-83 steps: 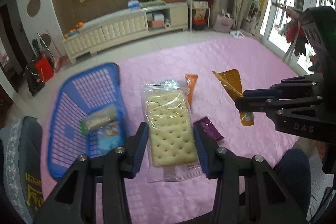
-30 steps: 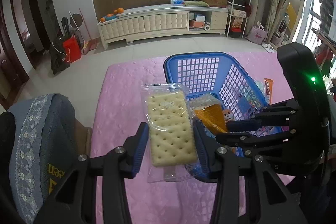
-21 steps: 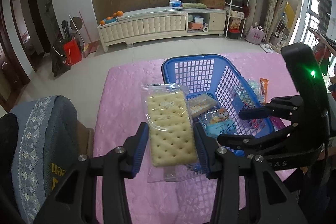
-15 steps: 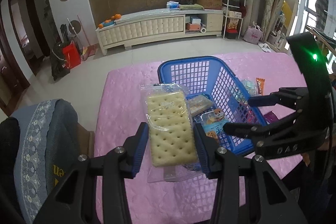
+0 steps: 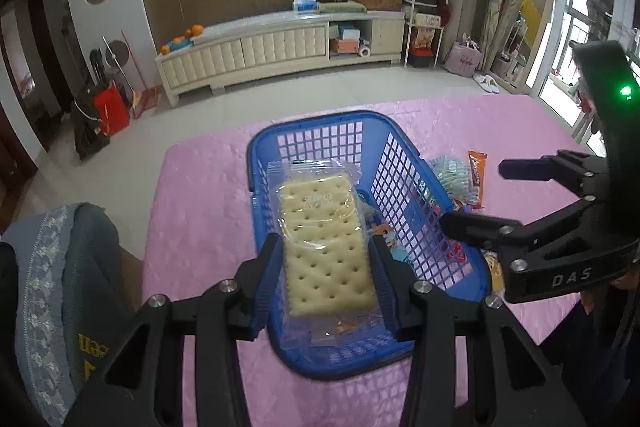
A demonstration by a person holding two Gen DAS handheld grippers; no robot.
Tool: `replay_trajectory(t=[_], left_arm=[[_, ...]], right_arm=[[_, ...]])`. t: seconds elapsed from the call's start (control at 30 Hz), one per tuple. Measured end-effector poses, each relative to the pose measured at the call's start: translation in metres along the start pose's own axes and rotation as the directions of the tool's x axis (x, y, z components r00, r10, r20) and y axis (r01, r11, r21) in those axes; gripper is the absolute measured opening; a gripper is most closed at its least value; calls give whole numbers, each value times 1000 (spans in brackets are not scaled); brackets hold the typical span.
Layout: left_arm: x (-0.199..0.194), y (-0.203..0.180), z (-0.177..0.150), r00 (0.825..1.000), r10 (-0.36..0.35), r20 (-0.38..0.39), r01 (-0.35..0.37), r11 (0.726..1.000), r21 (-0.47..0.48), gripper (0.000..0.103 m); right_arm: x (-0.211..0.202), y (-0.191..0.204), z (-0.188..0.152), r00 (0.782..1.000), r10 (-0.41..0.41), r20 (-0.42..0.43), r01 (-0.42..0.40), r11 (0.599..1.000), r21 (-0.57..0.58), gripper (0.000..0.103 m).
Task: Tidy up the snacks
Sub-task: 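Carry the cracker pack and orange bag to the basket while the right tool opens inside it, then lower the cracker pack into the basket and open the left tool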
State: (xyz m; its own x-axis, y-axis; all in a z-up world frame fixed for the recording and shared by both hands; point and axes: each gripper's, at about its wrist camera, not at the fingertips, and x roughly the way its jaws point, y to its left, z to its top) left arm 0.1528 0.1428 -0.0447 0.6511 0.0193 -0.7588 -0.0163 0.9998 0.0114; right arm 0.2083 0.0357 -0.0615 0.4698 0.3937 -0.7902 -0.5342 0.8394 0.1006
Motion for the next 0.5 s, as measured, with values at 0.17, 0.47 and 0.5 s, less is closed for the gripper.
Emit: replay_trajectory(t=[0.17,0.47,0.5], left_arm=[[30,0,9,999,-15,-31,14,1000,-10,42],[63,3,14,997,-26,-76,25,1000,-14,42],[63,5,15,997,-26,-69,25,1000,-15,45]], right_arm=[[17,-20,8,999,-38,-19,38,999,19,103],[45,-35,10,998,-2,-66,5,999,39,103],[46,-35,10,998,-2,-62,5,999,40,103]])
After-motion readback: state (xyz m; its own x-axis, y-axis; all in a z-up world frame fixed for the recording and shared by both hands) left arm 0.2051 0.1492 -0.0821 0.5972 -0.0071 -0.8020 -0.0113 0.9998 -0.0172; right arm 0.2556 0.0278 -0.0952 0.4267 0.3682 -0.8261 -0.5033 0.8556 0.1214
